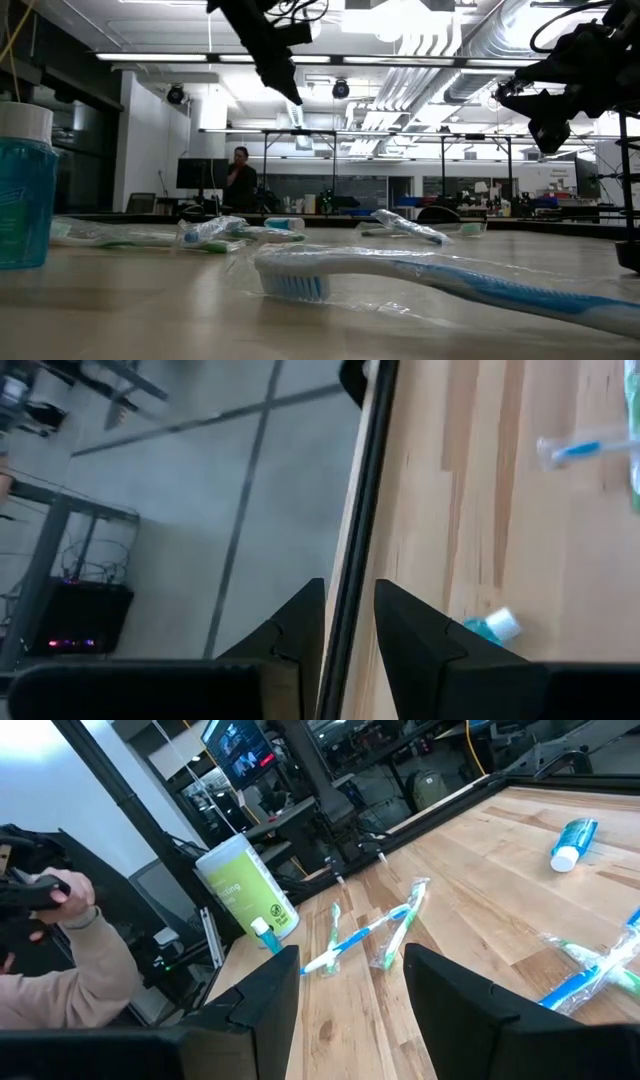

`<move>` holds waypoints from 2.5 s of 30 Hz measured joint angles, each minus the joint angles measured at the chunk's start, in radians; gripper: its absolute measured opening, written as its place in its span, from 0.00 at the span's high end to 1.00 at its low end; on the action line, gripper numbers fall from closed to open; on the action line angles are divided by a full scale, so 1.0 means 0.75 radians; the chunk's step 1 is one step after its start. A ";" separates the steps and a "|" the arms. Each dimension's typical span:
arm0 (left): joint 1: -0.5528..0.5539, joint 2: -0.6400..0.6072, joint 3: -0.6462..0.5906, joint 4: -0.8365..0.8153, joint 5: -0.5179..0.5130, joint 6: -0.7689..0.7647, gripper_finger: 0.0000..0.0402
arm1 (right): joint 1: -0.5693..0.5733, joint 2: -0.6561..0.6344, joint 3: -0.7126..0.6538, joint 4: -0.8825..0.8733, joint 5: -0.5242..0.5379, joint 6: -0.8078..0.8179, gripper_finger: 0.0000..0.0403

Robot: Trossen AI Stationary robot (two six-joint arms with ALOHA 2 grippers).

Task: Pick & Place toothbrushing station
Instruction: Put the top blue mouthwash into the middle section of the of the black wire organizer

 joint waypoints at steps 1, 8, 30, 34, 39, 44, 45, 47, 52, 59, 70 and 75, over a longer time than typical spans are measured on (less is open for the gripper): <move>0.006 0.024 0.033 -0.030 0.002 0.013 0.79 | 0.000 0.002 0.000 0.000 0.001 0.000 0.57; 0.083 0.224 0.235 -0.299 0.228 0.071 0.79 | 0.000 0.004 0.000 0.004 0.002 0.000 0.57; 0.217 0.293 0.264 -0.455 0.541 0.195 0.79 | 0.000 0.004 0.000 0.006 0.003 0.000 0.57; 0.191 0.293 0.264 -0.453 0.540 0.224 0.79 | 0.000 0.004 0.000 0.006 0.002 0.000 0.57; 0.196 0.291 0.264 -0.461 0.620 0.314 0.79 | 0.000 0.004 0.000 0.007 0.002 0.000 0.57; 0.254 0.291 0.264 -0.466 0.796 0.444 0.79 | 0.000 0.004 0.000 0.007 0.002 0.000 0.57; 0.269 0.291 0.264 -0.467 0.800 0.459 0.79 | 0.000 0.004 0.000 0.007 0.002 0.000 0.57; 0.301 0.291 0.264 -0.467 0.798 0.468 0.79 | 0.000 0.004 0.000 0.007 0.002 0.000 0.57; 0.353 0.322 0.263 -0.504 0.768 0.503 0.79 | 0.000 0.004 0.000 0.007 0.002 0.000 0.57; 0.297 0.406 0.262 -0.522 0.697 0.498 0.79 | 0.000 0.004 0.000 0.008 0.002 0.000 0.57; 0.267 0.495 0.262 -0.516 0.713 0.576 0.79 | 0.000 0.004 0.000 0.008 0.003 0.000 0.57; 0.262 0.523 0.262 -0.514 0.698 0.541 0.79 | 0.000 0.004 0.000 0.008 0.003 0.000 0.57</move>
